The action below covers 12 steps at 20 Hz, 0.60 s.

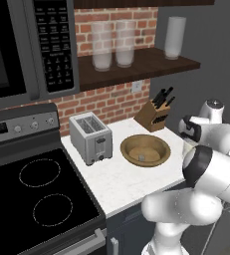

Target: Grab a lemon wedge from the fridge and one ice cube from the ice bowl, and put them in the glass of lemonade.

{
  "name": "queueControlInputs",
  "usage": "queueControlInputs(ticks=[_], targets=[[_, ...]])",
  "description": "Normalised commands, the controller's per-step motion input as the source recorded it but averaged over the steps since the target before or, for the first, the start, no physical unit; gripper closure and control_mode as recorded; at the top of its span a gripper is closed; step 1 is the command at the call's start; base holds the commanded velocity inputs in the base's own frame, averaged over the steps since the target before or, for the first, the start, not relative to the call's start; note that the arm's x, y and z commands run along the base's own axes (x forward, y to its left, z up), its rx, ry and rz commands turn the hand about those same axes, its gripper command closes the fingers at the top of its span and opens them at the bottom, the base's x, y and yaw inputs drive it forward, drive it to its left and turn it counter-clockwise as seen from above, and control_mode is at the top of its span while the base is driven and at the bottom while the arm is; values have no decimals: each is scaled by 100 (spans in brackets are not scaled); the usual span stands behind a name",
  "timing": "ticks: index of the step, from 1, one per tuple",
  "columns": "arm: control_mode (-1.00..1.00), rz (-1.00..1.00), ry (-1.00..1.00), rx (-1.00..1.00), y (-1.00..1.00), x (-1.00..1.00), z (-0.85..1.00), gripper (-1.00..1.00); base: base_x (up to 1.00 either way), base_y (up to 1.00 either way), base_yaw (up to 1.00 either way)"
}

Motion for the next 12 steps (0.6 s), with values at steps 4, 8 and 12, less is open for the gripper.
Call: queueControlInputs(ticks=[4, 8, 12], targets=[[-100, 2, -8, 0, 16, -35, 17, -100, 0, 0, 0], [-100, 4, -10, 0, 22, -28, 22, -100, 0, 0, 0], [-100, 6, -9, 0, 23, -20, 21, -100, 0, 0, 0]])
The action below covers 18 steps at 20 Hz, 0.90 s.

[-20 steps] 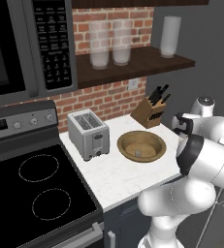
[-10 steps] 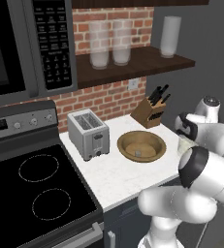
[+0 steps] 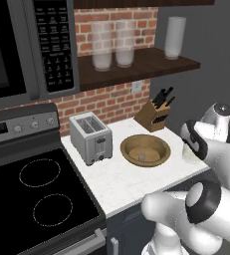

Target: Grab a lemon wedge from the fridge and one ice cube from the ice bowl, and put them in the glass of lemonade.

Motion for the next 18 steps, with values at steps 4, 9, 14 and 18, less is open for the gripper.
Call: queueControlInputs(ticks=[4, 9, 14, 18], targets=[[-100, 9, -3, 0, 36, 0, 28, -100, 0, 0, 0], [-100, 9, 0, 0, 68, 0, 32, -100, 0, 0, 0], [-100, 5, 19, 0, 100, 1, 40, -100, 0, 0, 0], [-100, 6, 35, -1, 100, 0, 39, -100, 0, 0, 0]])
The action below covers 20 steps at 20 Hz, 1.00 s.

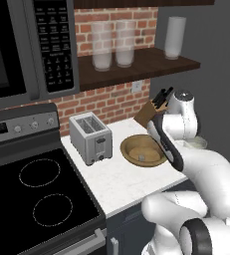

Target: Grab a lemon wedge from the fridge and one ice cube from the ice bowl, and put them in the glass of lemonade.

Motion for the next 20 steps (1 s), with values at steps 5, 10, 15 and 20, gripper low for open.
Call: queueControlInputs(ticks=[5, 10, 15, 20], targets=[[-100, 9, 12, 0, 70, -58, 3, -100, 0, 0, 0], [-100, 17, 0, 2, 39, -95, 0, -100, 0, 0, 0], [-100, 15, -8, 1, 20, -79, 1, -100, 0, 0, 0], [-100, 0, -1, 0, 0, -19, 0, -100, 0, 0, 0]])
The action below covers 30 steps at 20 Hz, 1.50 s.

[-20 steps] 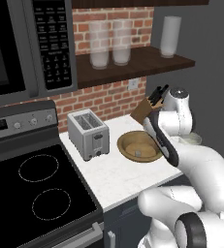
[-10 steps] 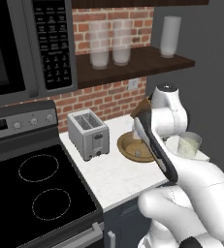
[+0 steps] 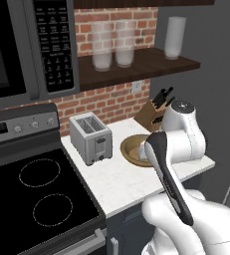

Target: Grab a lemon wedge from the fridge and one ice cube from the ice bowl, and put them in the glass of lemonade.

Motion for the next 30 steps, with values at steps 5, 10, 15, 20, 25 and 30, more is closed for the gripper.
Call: queueControlInputs(ticks=[5, 10, 15, 20, 25, 30], targets=[[-100, 0, 0, 0, 0, 0, 0, -100, 0, 0, 0], [100, 0, 0, 0, 0, 0, 0, -100, -15, -2, 0], [100, 0, 0, 0, 0, 0, 0, -100, -41, -15, -5], [100, 0, 0, 0, 0, 0, 0, -100, -52, -44, -21], [100, 0, 0, 0, 0, 0, 0, -100, -5, -96, -42], [100, 0, 0, 0, 0, 0, 0, -100, 18, -96, -21]])
